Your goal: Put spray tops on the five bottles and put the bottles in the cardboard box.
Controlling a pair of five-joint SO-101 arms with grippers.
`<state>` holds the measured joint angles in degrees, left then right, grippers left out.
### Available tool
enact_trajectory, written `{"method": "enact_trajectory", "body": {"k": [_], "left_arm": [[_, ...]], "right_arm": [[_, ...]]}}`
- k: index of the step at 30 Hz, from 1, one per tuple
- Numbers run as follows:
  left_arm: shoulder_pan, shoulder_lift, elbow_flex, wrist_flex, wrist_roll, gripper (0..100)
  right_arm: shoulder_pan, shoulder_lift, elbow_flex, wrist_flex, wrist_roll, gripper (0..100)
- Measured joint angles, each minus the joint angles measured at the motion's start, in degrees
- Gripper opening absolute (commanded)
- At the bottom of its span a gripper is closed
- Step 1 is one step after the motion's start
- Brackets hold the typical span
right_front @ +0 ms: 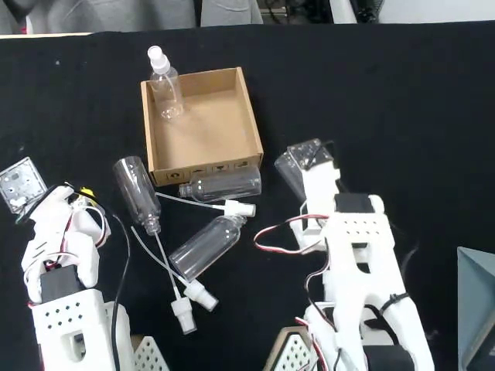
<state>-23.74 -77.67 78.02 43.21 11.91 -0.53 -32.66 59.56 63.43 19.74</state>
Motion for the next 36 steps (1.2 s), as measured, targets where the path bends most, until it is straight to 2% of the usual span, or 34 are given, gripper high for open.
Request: {"method": "enact_trajectory", "body": {"k": [13, 18, 27, 36], "left_arm": [[0.0, 0.0, 0.0, 0.0, -0.09, 8], [0.0, 0.0, 0.0, 0.0, -0.09, 8], [0.0, 0.0, 0.0, 0.0, -0.09, 8], [0.0, 0.0, 0.0, 0.0, -0.09, 8]], "right_arm": [[0.0, -0.09, 3.87, -10.9, 0.0, 22.3], [-5.36, -0.09, 3.87, -10.9, -2.73, 22.3], [-9.23, -0.09, -8.79, 3.6, -7.03, 22.3], [-9.23, -0.09, -17.67, 5.36, -7.65, 22.3]]}}
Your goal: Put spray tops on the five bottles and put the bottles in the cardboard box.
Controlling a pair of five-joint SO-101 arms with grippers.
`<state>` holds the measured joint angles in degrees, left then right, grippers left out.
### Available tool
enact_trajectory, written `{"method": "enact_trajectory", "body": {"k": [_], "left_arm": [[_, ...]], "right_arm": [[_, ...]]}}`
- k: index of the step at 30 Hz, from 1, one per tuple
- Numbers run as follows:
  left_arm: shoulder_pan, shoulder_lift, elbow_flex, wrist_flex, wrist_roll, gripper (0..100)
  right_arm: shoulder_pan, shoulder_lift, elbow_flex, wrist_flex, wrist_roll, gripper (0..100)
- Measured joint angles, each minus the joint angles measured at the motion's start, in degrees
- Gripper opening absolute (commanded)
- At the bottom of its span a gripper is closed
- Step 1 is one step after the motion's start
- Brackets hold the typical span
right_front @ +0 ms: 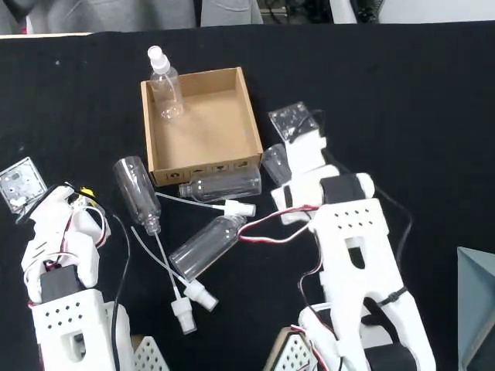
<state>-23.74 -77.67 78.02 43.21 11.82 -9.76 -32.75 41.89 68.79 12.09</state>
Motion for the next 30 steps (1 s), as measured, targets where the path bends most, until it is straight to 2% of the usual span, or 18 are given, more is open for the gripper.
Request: {"method": "enact_trajectory", "body": {"k": [4, 13, 18, 30], "left_arm": [[0.0, 0.0, 0.0, 0.0, 0.0, 8], [0.0, 0.0, 0.0, 0.0, 0.0, 9], [0.0, 0.0, 0.0, 0.0, 0.0, 9], [0.0, 0.0, 0.0, 0.0, 0.0, 9]], "right_arm": [[0.0, 2.02, -3.52, 0.0, 0.0, 22.3], [0.0, 21.27, -15.03, 0.0, 0.0, 22.3], [0.0, 30.24, -20.31, 0.0, 3.69, 22.3], [0.0, 42.99, -25.58, 0.0, 4.57, 22.3]]}}
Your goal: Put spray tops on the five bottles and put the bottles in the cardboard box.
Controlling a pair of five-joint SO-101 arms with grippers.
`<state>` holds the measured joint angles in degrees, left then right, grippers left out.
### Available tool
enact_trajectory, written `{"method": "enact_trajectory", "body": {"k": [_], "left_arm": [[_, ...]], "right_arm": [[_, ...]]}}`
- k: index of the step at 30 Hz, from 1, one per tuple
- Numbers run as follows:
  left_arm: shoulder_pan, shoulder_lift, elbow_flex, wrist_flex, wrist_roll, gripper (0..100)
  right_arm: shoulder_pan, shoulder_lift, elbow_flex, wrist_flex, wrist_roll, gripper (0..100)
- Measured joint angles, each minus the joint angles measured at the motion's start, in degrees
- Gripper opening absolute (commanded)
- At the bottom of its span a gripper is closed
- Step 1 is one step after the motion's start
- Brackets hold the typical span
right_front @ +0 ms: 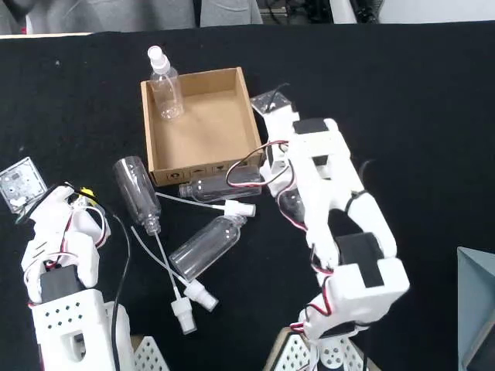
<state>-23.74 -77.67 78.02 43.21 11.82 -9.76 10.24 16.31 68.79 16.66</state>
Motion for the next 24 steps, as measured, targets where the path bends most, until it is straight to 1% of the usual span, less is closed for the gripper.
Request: {"method": "enact_trajectory", "body": {"k": [6, 11, 14, 20, 24], "left_arm": [[0.0, 0.0, 0.0, 0.0, 0.0, 9], [0.0, 0.0, 0.0, 0.0, 0.0, 9], [0.0, 0.0, 0.0, 0.0, 0.0, 9], [0.0, 0.0, 0.0, 0.0, 0.0, 9], [0.0, 0.0, 0.0, 0.0, 0.0, 9]], "right_arm": [[0.0, 1.76, -0.09, 0.0, 0.0, 21.1], [0.0, 2.99, -0.09, -0.18, 0.0, 8.6], [0.09, 2.99, -0.09, -0.26, -0.09, 3.7], [0.09, 2.99, -0.09, 0.09, -0.09, 1.9], [0.09, 2.99, -1.23, 2.99, -0.09, 1.9]]}}
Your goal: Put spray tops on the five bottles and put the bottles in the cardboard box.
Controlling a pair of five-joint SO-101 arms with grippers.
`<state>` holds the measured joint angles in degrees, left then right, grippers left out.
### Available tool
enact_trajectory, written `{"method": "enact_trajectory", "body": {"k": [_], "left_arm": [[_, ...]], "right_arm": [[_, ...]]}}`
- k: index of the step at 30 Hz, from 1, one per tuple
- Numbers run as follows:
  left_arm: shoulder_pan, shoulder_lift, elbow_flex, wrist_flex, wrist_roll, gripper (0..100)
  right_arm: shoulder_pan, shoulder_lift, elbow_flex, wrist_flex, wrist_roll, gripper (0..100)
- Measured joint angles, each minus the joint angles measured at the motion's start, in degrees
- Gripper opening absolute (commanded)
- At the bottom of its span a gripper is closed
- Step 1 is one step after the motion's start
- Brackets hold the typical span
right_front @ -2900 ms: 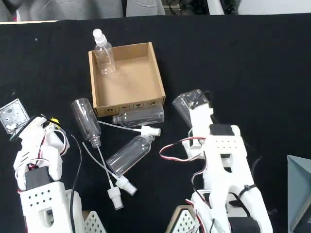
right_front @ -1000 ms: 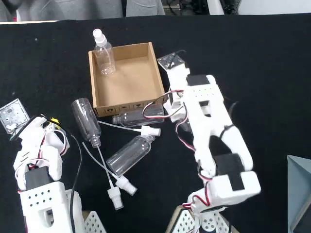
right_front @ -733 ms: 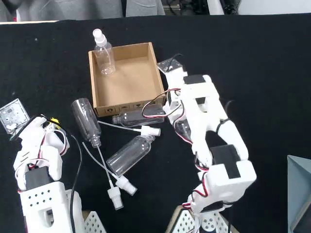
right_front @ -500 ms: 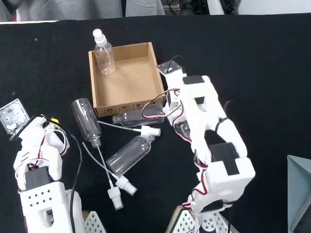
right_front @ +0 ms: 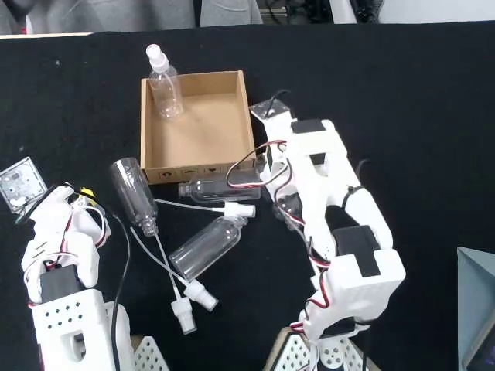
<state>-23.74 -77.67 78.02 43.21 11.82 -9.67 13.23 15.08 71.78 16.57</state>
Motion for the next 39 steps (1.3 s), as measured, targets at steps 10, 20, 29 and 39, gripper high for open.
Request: {"method": "enact_trajectory", "body": {"k": [10, 20, 29, 39], "left_arm": [[0.0, 0.0, 0.0, 0.0, 0.0, 9], [0.0, 0.0, 0.0, 0.0, 0.0, 9], [0.0, 0.0, 0.0, 0.0, 0.0, 9], [0.0, 0.0, 0.0, 0.0, 0.0, 9]], "right_arm": [[0.0, -1.41, -0.79, 6.68, 0.0, 1.8], [0.0, -12.84, -0.79, 14.15, 0.09, 1.8], [2.99, -14.95, -0.79, 16.7, -7.12, 2.1], [4.75, -14.95, -0.79, 16.7, -25.32, 2.2]]}}
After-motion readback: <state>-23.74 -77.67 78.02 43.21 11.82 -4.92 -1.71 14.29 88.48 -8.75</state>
